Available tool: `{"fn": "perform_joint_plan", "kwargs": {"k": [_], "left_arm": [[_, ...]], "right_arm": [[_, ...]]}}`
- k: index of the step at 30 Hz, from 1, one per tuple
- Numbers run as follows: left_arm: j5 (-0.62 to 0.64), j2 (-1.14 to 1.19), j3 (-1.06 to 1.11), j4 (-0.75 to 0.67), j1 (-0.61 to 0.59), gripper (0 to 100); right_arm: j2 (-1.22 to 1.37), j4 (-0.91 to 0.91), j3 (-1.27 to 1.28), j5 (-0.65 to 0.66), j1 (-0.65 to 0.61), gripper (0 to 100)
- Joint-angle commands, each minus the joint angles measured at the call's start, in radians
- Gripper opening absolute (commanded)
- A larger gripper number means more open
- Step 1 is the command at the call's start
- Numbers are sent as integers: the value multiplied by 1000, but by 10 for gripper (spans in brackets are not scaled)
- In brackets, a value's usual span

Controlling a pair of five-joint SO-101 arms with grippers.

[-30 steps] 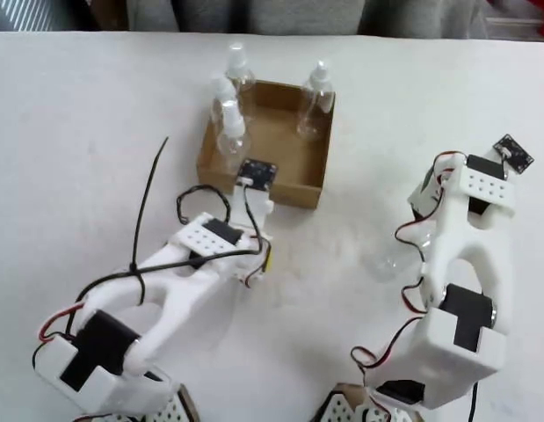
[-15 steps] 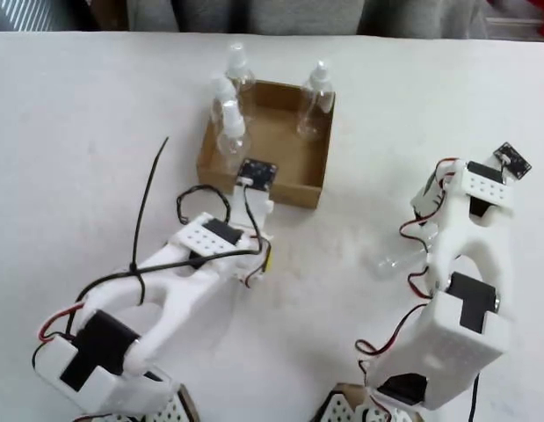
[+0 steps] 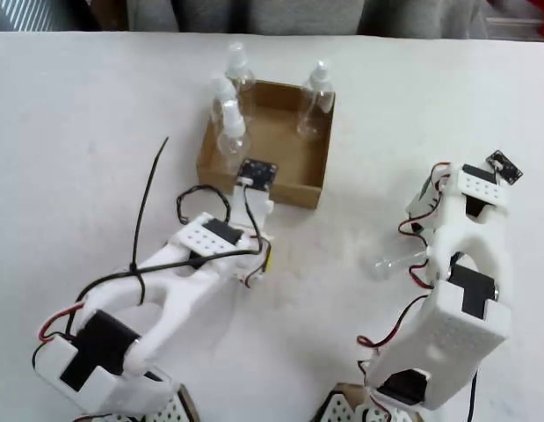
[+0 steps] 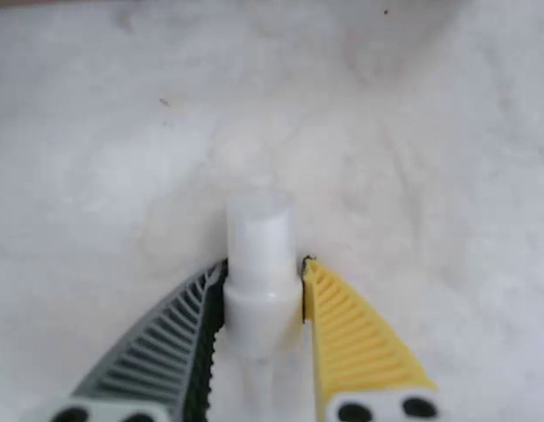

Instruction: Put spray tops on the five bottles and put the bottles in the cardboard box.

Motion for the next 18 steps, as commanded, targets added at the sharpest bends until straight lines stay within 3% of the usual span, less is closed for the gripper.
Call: {"fn": "perform_joint_plan", "kwargs": {"k": [1,4,7,9,12,18], "left_arm": [[-11,-47,-2,-12,12,20],[-11,-47,-2,-12,12,20],[-11,-47,-2,-12,12,20],[-11,-47,-2,-12,12,20],[-11,-47,-2,-12,10,20],[-11,-48,-2,-11,4,20]], "right_arm": [[-4,15,-32,2,4,231],[-4,65,-71,48,1,137],[-4,145,-144,216,-8,2],[-4,214,-192,328,-13,44],[-4,274,-250,454,-24,13],[-13,346,-298,512,-30,16]]}}
